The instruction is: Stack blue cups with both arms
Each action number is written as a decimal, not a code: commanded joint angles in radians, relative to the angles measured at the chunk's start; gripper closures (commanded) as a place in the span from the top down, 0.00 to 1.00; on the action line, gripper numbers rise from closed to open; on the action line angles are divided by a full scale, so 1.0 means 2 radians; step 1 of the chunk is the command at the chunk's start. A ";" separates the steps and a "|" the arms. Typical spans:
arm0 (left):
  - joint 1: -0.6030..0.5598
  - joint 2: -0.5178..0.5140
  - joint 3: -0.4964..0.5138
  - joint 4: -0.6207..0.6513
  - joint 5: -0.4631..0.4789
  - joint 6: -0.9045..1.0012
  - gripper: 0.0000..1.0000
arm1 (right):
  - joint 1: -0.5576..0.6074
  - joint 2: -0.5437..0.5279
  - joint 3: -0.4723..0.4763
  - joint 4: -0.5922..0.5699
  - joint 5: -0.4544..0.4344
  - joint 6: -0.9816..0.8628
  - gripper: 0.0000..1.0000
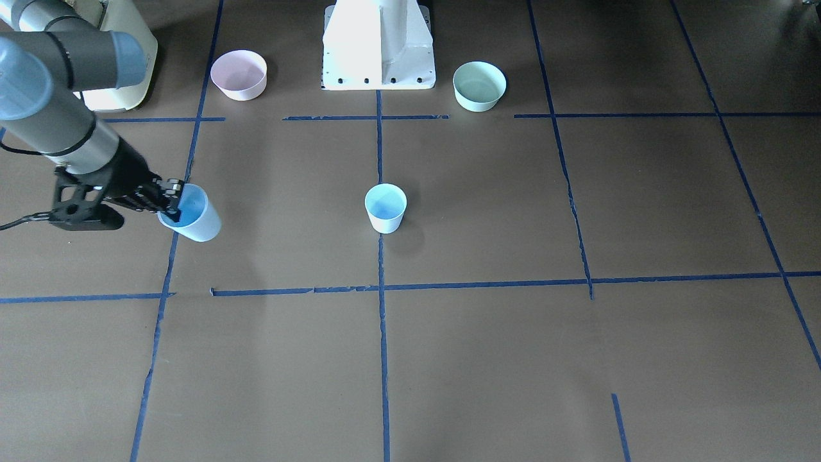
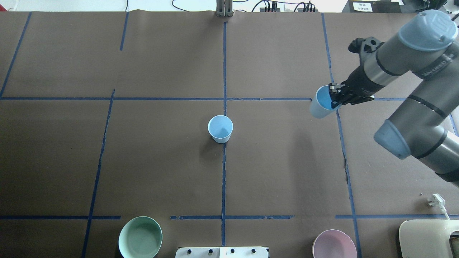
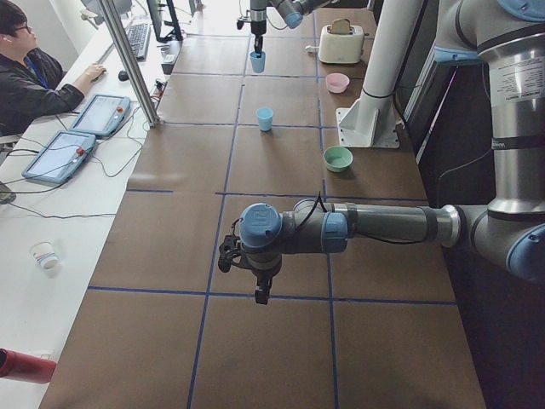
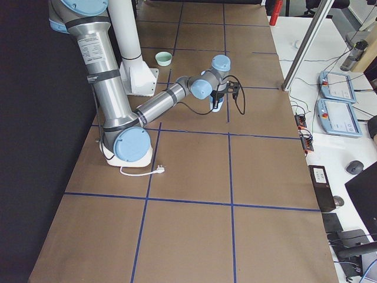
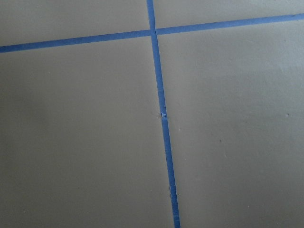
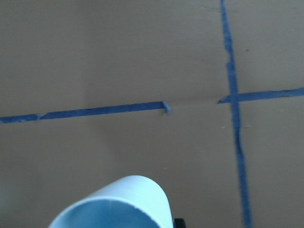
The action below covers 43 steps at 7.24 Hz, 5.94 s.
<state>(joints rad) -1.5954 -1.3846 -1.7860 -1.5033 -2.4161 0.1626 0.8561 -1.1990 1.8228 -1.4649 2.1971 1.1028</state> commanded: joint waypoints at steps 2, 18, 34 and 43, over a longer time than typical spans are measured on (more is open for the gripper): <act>0.000 -0.001 -0.003 0.000 0.000 -0.003 1.00 | -0.110 0.143 -0.002 -0.084 -0.095 0.170 0.01; 0.002 -0.005 0.002 0.002 0.008 -0.008 1.00 | -0.023 0.139 -0.076 -0.087 -0.029 0.005 1.00; 0.003 -0.002 0.008 0.002 0.033 -0.006 1.00 | 0.358 -0.290 -0.029 -0.085 0.079 -0.655 1.00; 0.005 -0.003 0.008 0.001 0.051 -0.006 1.00 | 0.358 -0.291 -0.029 -0.086 0.080 -0.654 1.00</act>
<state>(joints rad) -1.5861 -1.3898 -1.7701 -1.5016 -2.3142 0.1503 1.5723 -1.7809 1.7630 -1.6367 2.3572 -0.2056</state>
